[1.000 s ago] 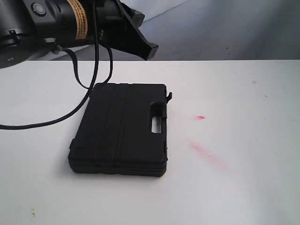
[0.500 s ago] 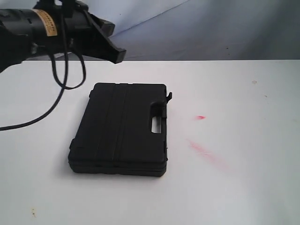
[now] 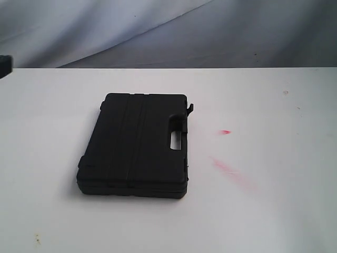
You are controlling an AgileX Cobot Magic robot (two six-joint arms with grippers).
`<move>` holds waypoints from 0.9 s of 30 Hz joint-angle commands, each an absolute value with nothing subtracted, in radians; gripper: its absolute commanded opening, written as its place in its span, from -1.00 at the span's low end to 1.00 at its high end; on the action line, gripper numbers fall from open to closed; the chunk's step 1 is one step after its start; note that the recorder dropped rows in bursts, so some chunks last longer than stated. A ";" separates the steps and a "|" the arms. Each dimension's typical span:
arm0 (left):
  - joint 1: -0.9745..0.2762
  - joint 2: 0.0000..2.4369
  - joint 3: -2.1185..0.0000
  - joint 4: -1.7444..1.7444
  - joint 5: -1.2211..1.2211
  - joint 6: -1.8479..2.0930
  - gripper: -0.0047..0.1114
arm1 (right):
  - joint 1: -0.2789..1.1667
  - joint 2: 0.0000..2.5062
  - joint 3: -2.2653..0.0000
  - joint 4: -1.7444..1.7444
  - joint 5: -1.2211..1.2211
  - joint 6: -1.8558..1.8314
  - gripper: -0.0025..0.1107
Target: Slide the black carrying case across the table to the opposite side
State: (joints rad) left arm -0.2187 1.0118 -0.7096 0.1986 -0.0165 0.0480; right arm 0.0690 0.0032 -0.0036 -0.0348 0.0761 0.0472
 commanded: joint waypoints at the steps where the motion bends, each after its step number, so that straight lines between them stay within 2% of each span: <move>1: -0.131 0.824 -0.587 0.151 -0.027 0.061 -0.92 | 0.071 0.000 0.000 -0.040 0.075 0.041 -0.96; 9: -0.045 0.521 -0.407 0.084 -0.025 0.061 -0.92 | 0.071 0.000 0.000 -0.040 0.075 0.041 -0.96; 19: -0.045 0.242 -0.233 -0.015 -0.018 0.061 -0.92 | 0.071 0.000 0.000 -0.040 0.075 0.041 -0.96; 27: -0.045 0.104 -0.185 -0.049 -0.016 0.054 -0.92 | 0.071 0.000 0.000 -0.040 0.075 0.041 -0.96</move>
State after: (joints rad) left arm -0.0462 0.1443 -0.1970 -0.0301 -0.0154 0.0558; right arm 0.0690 0.0032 -0.0036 -0.0348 0.0761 0.0472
